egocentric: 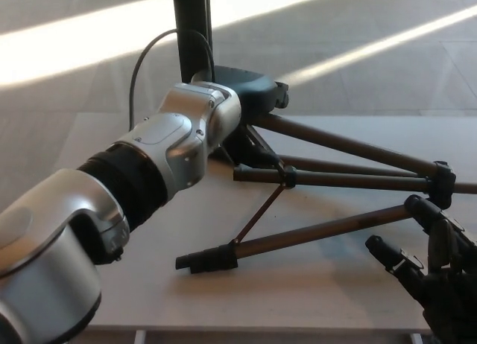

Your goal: Use both hands of the robot to pick up the tripod lying in the middle of the desk and make it stand upright on the desk

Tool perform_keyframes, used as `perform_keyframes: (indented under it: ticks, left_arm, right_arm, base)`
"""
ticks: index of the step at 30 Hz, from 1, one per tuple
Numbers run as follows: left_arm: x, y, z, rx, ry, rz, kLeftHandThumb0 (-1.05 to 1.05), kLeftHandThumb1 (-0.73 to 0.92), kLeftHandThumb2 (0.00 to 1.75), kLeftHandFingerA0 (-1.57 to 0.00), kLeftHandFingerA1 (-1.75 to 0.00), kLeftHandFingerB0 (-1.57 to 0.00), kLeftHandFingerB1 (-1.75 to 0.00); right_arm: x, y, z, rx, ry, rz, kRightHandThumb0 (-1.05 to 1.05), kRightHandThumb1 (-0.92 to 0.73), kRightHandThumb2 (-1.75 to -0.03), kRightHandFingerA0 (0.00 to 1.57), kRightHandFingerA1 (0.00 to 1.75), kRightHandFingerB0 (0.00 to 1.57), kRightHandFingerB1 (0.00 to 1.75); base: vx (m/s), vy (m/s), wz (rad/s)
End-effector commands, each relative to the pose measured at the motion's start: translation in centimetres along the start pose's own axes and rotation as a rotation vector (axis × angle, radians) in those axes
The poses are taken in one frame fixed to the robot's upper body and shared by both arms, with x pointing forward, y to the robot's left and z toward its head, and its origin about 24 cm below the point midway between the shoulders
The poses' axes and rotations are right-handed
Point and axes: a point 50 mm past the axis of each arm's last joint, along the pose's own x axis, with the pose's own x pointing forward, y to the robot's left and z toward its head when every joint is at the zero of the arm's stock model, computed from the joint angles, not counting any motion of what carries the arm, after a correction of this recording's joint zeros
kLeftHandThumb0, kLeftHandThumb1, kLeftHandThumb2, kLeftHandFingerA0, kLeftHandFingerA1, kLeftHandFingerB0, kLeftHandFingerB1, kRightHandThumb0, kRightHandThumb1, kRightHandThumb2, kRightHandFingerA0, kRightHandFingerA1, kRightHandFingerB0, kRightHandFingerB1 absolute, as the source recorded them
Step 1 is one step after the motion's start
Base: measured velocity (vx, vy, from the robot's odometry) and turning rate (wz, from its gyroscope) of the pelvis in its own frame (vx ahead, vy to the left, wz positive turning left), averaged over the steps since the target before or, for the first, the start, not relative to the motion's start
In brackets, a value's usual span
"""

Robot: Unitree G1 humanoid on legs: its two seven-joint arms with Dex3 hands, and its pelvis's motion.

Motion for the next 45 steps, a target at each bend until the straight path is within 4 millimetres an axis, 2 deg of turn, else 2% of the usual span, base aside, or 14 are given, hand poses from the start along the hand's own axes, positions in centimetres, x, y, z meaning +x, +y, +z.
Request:
perform_keyframes:
  ticks: [1,2,12,23,24,26,27,28,37,38,39,41,42,45]
  left_arm:
    - [0.1,-0.3,1.6,0.159,-0.154,0.388,-0.68,0.59,0.99,-0.49,-0.63,-0.31,-0.52]
    - [0.1,-0.3,1.8,0.156,-0.170,0.441,-0.66,0.77,0.63,-0.62,-0.57,-0.42,-0.39]
    - [0.0,0.0,3.1,0.059,-0.220,0.525,-0.63,0.83,0.65,-0.80,-0.56,-0.52,-0.41]
    - [0.8,-2.4,1.8,0.415,-0.129,0.258,-0.72,0.73,0.63,-0.28,-0.44,-0.31,-0.31]
    - [0.9,-3.4,1.8,0.489,-0.122,0.210,-0.72,0.72,0.62,-0.21,-0.41,-0.31,-0.31]
    - [1.0,-4.1,1.7,0.536,-0.101,0.155,-0.77,0.58,0.93,-0.04,-0.42,-0.18,-0.44]
    - [1.0,-4.6,1.7,0.554,-0.094,0.134,-0.84,0.58,0.93,-0.05,-0.29,-0.18,-0.44]
    - [1.0,-5.1,1.5,0.572,-0.081,0.106,-0.78,0.55,0.95,0.00,-0.30,-0.14,-0.45]
    - [1.2,-5.7,1.3,0.570,-0.033,0.050,-0.80,0.55,0.95,0.00,-0.31,-0.11,-0.41]
    - [1.1,-5.8,1.2,0.538,-0.047,0.065,-0.80,0.54,0.93,-0.03,-0.40,-0.16,-0.45]
    - [1.0,-5.8,1.4,0.516,-0.096,0.123,-0.64,0.73,0.62,-0.58,-0.50,-0.42,-0.34]
    - [0.8,-5.8,1.5,0.481,-0.164,0.210,-0.64,0.73,0.62,-0.58,-0.50,-0.42,-0.34]
    - [0.5,-5.9,1.7,0.439,-0.219,0.301,-0.57,0.71,0.62,-0.90,-0.61,-0.59,-0.42]
    - [-0.1,-5.8,2.5,0.388,-0.337,0.523,-0.42,0.85,0.72,-0.96,-1.61,-0.74,-0.73]
  right_arm:
    - [-0.2,0.3,1.1,-0.058,-0.006,-0.003,-0.66,-0.74,-0.63,0.59,0.64,0.54,0.44]
    - [-0.2,0.2,1.0,-0.056,-0.003,-0.012,-0.66,-0.75,-0.63,0.60,0.64,0.54,0.43]
    - [-0.2,0.2,0.6,-0.077,0.017,-0.006,-0.68,-0.72,-0.61,0.62,0.67,0.54,0.44]
    - [0.2,0.7,1.2,-0.111,0.012,0.008,-0.67,-0.74,-0.62,0.59,0.64,0.52,0.42]
    - [0.2,0.7,1.2,-0.110,0.013,0.024,-0.65,-0.59,-0.97,0.52,0.70,0.43,0.55]
    - [0.3,0.8,1.2,-0.107,0.015,0.030,-0.65,-0.74,-0.63,0.55,0.65,0.51,0.42]
    - [0.3,0.8,1.3,-0.109,0.017,0.032,-0.65,-0.61,-0.98,0.52,0.69,0.43,0.54]
    - [0.3,0.8,1.4,-0.113,0.017,0.036,-0.64,-0.75,-0.62,0.55,0.63,0.52,0.41]
    - [0.5,1.0,1.6,-0.121,0.025,0.033,-0.63,-0.75,-0.62,0.55,0.62,0.53,0.41]
    - [0.6,1.1,1.6,-0.133,0.028,0.038,-0.63,-0.75,-0.62,0.55,0.62,0.53,0.41]
    - [0.6,1.1,1.6,-0.134,0.028,0.038,-0.63,-0.59,-0.96,0.52,0.68,0.46,0.55]
    - [0.7,1.1,1.6,-0.137,0.030,0.040,-0.63,-0.59,-0.96,0.52,0.68,0.46,0.55]
    - [0.7,1.1,1.6,-0.140,0.030,0.038,-0.64,-0.74,-0.63,0.57,0.63,0.52,0.41]
    - [0.7,1.0,1.7,-0.141,0.028,0.031,-0.64,-0.73,-0.62,0.56,0.65,0.54,0.41]
  base:
    - [0.00,0.000,0.00]
    - [0.00,0.000,0.00]
    - [0.00,0.000,0.00]
    - [0.00,0.000,0.00]
    - [0.00,0.000,0.00]
    - [0.00,0.000,0.00]
    - [0.00,0.000,0.00]
    - [0.00,0.000,0.00]
    - [0.00,0.000,0.00]
    - [0.00,0.000,0.00]
    - [0.00,0.000,0.00]
    - [0.00,0.000,0.00]
    - [0.00,0.000,0.00]
    - [0.00,0.000,0.00]
